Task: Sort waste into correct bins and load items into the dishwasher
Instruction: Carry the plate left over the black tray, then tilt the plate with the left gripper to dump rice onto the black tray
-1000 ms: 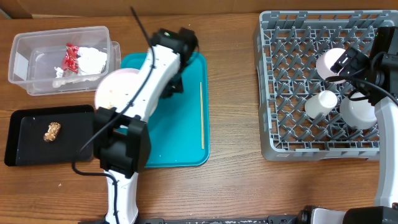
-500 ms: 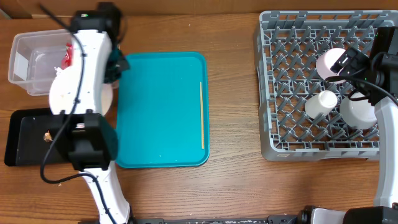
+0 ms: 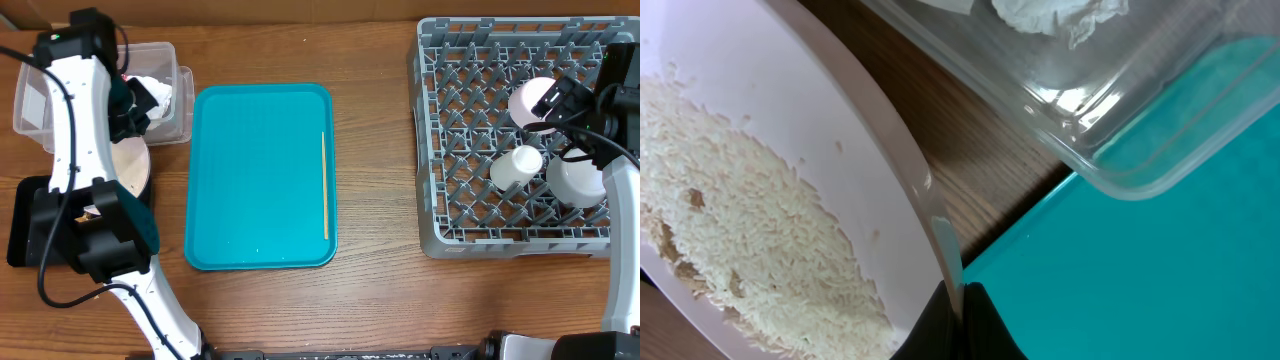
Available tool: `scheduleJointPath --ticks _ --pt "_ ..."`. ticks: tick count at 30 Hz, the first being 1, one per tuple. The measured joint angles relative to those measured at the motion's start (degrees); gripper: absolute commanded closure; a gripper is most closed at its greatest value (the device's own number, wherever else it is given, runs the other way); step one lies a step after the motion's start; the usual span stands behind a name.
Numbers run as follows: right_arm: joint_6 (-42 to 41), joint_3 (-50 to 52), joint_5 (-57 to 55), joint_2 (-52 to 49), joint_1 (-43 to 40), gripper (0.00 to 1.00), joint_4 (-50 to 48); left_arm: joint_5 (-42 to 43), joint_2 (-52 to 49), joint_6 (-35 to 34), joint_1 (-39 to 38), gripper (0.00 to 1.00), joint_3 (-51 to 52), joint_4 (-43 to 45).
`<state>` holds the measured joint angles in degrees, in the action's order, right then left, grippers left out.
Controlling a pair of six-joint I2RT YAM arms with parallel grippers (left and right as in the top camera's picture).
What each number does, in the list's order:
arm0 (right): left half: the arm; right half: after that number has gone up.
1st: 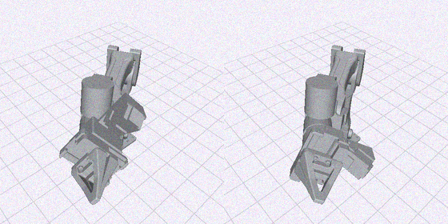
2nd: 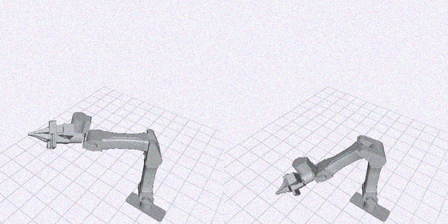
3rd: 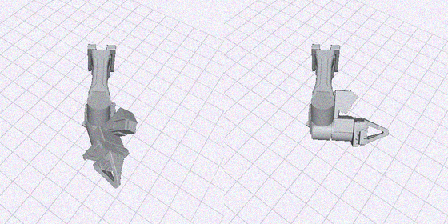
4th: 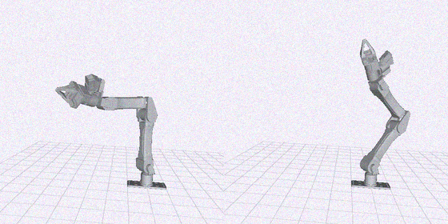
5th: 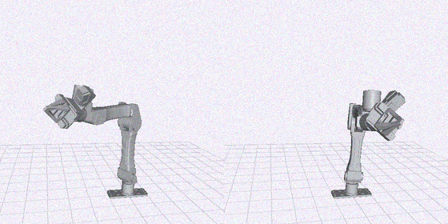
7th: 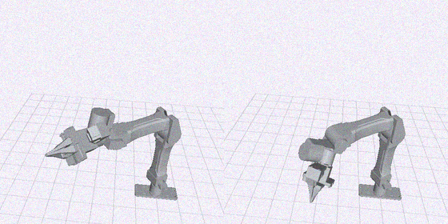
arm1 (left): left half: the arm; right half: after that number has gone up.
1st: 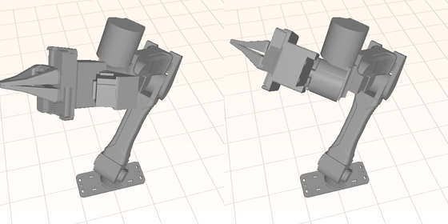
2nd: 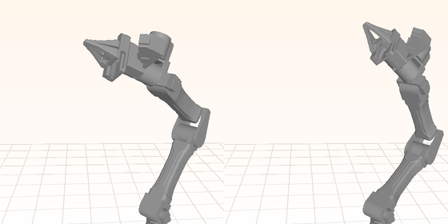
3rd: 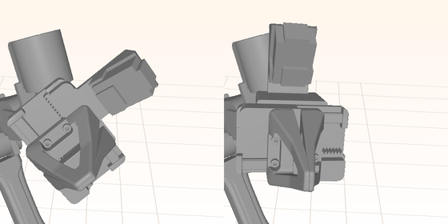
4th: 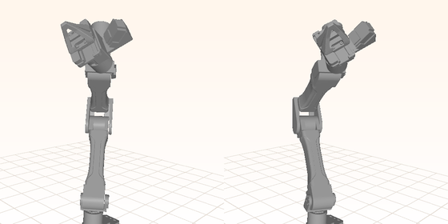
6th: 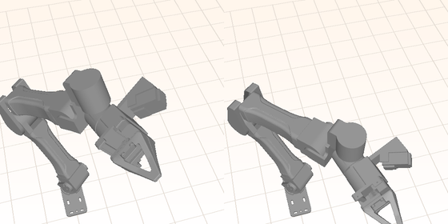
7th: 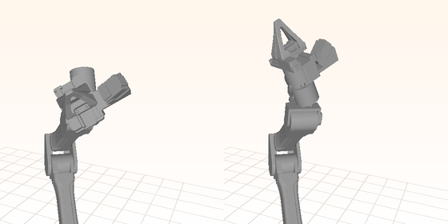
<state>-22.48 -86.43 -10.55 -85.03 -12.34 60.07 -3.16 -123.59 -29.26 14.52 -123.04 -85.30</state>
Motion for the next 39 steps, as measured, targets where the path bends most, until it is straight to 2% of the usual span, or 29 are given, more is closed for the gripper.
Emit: scheduleJointPath --ticks 12,20,35,39 --pt "0.0 0.0 0.0 0.0 0.0 0.00 0.0 9.7 0.0 1.6 8.3 0.96 0.0 -1.8" --pt "0.0 0.0 0.0 0.0 0.0 0.00 0.0 19.4 0.0 6.3 13.9 0.96 0.0 -2.2" --pt "0.0 0.0 0.0 0.0 0.0 0.00 0.0 29.3 0.0 11.7 17.0 0.96 0.0 -2.5" --pt "0.0 0.0 0.0 0.0 0.0 0.00 0.0 34.1 0.0 14.0 18.1 0.96 0.0 -4.0"
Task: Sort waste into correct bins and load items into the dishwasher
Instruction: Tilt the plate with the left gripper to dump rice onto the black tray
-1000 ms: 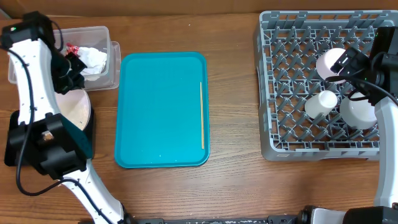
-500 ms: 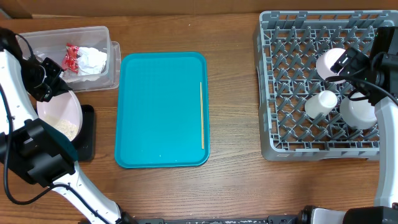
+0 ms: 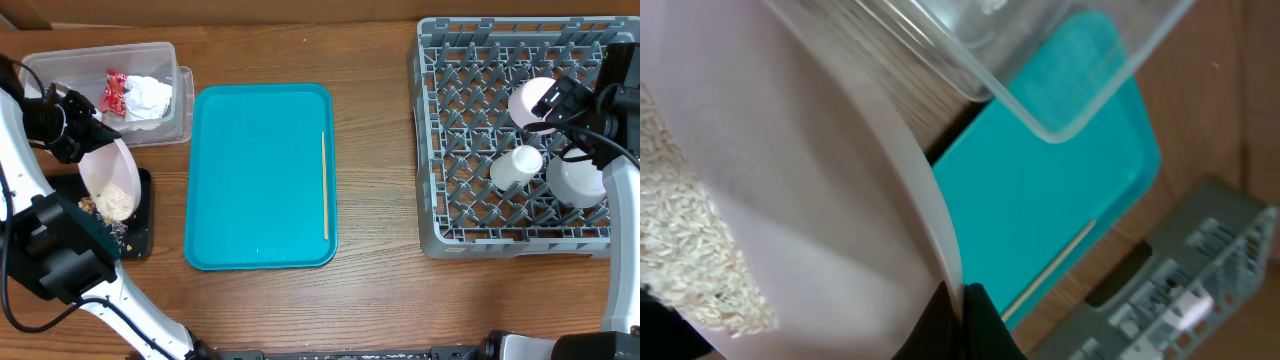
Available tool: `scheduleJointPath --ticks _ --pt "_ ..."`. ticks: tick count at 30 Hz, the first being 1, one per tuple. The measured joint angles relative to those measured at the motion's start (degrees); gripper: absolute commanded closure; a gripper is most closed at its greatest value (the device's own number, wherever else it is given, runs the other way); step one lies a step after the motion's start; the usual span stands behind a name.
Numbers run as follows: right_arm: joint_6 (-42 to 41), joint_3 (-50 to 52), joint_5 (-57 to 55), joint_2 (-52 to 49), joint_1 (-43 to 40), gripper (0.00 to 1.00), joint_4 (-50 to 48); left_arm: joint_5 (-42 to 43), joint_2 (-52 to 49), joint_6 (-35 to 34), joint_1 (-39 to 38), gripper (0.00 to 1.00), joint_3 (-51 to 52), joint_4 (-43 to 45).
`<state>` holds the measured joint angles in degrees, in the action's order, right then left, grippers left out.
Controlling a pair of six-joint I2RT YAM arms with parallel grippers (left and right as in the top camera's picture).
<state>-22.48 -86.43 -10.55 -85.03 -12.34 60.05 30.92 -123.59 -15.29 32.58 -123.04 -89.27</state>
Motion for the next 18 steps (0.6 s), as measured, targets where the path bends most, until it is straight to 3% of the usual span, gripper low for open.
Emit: scheduleJointPath --ticks 18 --pt "0.0 0.0 0.0 0.0 0.0 0.00 0.0 13.8 0.0 9.2 11.8 0.96 0.0 -5.2"
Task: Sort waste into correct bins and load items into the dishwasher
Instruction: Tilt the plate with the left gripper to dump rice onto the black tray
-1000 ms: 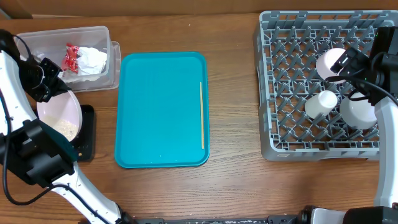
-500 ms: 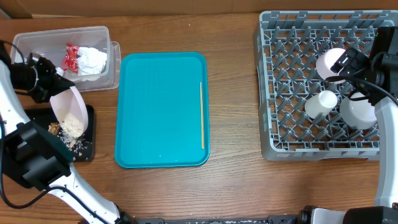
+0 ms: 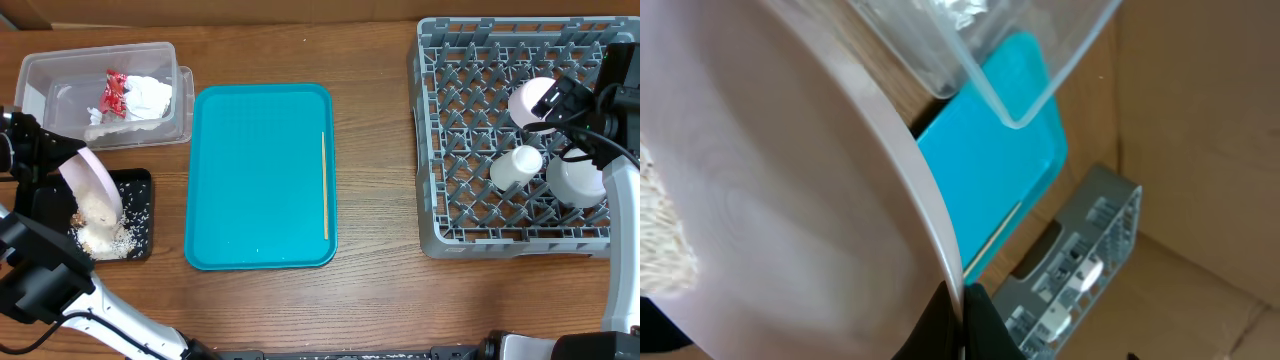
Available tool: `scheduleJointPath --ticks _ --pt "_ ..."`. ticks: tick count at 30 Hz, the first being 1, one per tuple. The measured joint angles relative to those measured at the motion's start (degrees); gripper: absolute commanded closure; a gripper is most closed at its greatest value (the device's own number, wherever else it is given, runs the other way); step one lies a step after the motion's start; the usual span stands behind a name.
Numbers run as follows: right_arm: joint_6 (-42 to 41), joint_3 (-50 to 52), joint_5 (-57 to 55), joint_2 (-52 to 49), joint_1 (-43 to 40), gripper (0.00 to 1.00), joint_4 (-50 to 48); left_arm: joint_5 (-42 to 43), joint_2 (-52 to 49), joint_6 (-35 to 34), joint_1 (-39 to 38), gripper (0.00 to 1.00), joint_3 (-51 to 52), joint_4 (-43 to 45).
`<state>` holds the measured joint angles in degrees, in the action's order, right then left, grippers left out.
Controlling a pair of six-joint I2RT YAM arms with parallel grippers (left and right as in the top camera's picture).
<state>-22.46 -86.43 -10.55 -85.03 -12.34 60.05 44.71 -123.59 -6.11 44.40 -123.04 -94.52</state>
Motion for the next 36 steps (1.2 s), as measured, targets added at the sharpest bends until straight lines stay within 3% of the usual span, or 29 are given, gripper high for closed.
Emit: scheduleJointPath --ticks 5,36 --pt "0.0 0.0 0.0 0.0 0.0 0.00 0.0 5.1 0.0 4.6 -0.1 0.96 0.0 1.2" --pt "0.0 0.0 0.0 0.0 0.0 0.00 0.0 15.5 -0.3 13.7 1.5 0.96 1.5 -2.1"
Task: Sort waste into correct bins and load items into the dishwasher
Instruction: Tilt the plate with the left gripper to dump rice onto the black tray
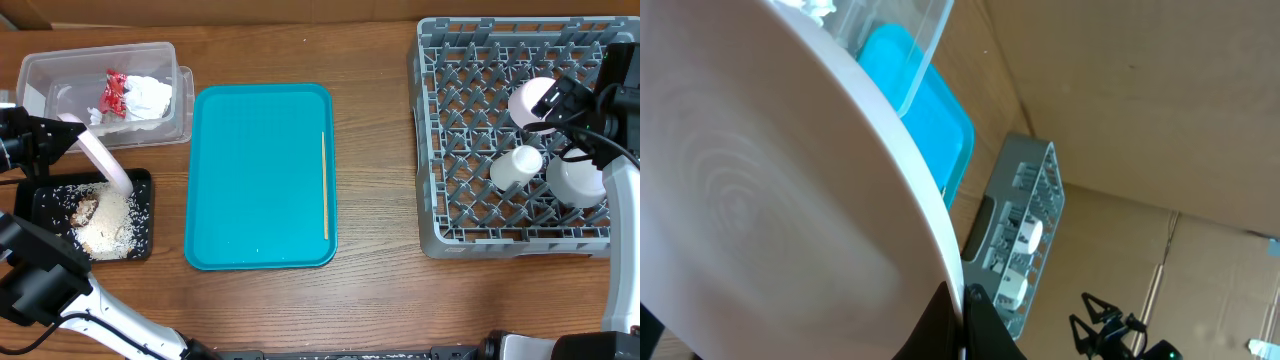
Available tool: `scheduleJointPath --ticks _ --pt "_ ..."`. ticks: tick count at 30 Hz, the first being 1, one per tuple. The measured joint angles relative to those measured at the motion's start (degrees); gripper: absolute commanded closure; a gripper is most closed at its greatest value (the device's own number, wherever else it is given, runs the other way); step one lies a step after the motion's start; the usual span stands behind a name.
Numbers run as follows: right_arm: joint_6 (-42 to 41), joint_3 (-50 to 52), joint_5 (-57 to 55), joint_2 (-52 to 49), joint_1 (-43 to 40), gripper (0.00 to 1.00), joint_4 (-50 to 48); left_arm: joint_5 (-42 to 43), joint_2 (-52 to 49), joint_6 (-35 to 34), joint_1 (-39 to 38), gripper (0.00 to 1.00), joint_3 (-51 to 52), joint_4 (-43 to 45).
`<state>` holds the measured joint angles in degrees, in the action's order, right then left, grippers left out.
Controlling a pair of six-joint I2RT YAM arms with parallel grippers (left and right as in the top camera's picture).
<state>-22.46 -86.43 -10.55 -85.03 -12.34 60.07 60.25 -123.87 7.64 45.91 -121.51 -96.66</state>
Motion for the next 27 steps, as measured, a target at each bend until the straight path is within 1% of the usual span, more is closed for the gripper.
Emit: scheduleJointPath --ticks 10,18,22,27 --pt "0.0 0.0 0.0 0.0 0.0 0.00 0.0 2.9 0.0 -0.4 0.0 0.96 1.3 0.0" --pt "0.0 0.0 0.0 0.0 0.0 0.00 0.0 -0.8 0.0 -6.0 1.0 0.96 4.4 0.0" --pt "0.0 0.0 0.0 0.0 0.0 0.00 0.0 -1.8 0.0 -6.5 2.5 0.96 4.9 0.2" --pt "0.0 0.0 0.0 0.0 0.0 0.00 0.0 -0.9 0.3 -6.4 4.3 0.96 6.1 0.1"
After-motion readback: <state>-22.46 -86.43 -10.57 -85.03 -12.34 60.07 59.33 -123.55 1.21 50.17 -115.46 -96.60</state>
